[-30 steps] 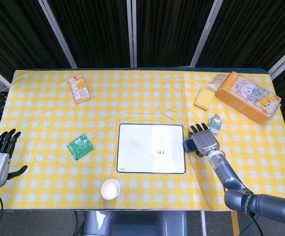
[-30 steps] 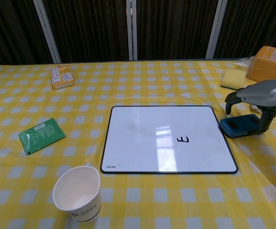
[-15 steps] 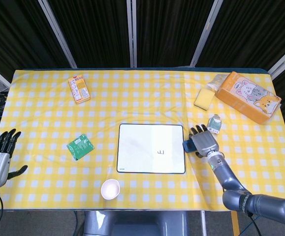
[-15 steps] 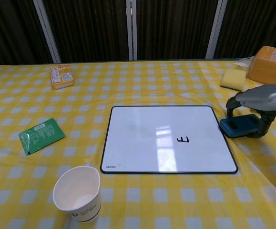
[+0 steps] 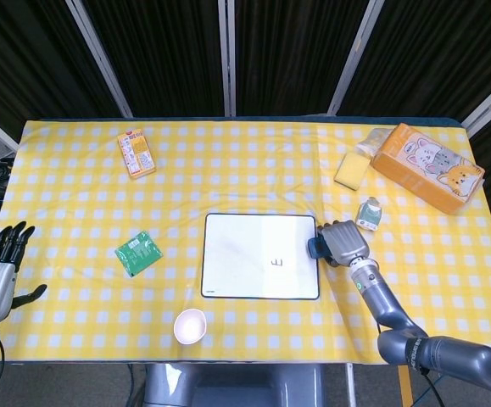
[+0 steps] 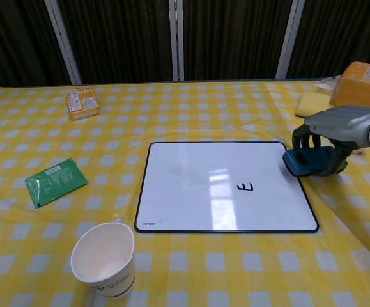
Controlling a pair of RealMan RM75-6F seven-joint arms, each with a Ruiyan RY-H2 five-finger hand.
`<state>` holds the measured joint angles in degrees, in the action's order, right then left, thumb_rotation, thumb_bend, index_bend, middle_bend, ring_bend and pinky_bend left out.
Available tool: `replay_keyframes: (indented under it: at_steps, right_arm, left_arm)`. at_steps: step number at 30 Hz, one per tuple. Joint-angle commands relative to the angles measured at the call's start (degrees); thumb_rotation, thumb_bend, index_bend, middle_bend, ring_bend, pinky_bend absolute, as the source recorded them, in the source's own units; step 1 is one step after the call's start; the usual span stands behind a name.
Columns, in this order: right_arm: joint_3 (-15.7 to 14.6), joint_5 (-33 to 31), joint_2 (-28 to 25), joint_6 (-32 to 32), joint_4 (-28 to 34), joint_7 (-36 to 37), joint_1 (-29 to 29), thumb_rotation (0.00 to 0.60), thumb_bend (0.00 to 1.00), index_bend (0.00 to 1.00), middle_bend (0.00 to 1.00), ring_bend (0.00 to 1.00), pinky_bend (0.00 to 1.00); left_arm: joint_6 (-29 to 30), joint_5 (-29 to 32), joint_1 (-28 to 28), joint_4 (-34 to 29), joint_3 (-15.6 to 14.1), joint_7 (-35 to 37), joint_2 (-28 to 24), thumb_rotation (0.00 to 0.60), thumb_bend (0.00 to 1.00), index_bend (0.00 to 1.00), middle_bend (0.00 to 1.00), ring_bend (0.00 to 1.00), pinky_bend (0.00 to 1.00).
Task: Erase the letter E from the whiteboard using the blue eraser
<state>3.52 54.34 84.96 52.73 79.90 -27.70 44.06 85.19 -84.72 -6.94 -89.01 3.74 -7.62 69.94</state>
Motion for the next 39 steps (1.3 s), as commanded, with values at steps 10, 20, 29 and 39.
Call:
replay_keyframes:
  at_steps: [10, 20, 29, 39]
  right_arm:
    - [4.0, 8.3, -3.1, 4.7, 7.7, 10.3, -2.8, 0.600, 0.46, 0.82, 0.72, 0.72, 0.88]
    - [5.2, 6.1, 0.7, 4.4, 14.1, 3.3, -0.3, 0.600, 0.46, 0.82, 0.72, 0.73, 0.88]
    - [5.8, 2.5, 7.8, 3.6, 12.8, -2.9, 2.9, 0.600, 0.46, 0.82, 0.72, 0.73, 0.88]
    - [6.2, -0.3, 10.7, 2.2, 9.9, -4.0, 4.5, 0.600, 0.46, 0.82, 0.72, 0.73, 0.88]
  left_arm:
    - [0.0, -0.1, -0.1, -0.1, -0.1, -0.1, 0.1, 0.600, 0.02, 0.00, 0.00, 0.00, 0.00]
    - [0.5, 0.1, -0.1, 0.8, 0.3, -0.4, 0.4, 0.600, 0.02, 0.00, 0.00, 0.00, 0.00]
    - [0.4, 0.3, 0.0, 0.6, 0.3, 0.7, -0.1, 0.600, 0.02, 0.00, 0.00, 0.00, 0.00]
    - [0.0, 0.7, 0.1, 0.7, 0.3, 1.6, -0.3, 0.600, 0.02, 0.00, 0.00, 0.00, 0.00]
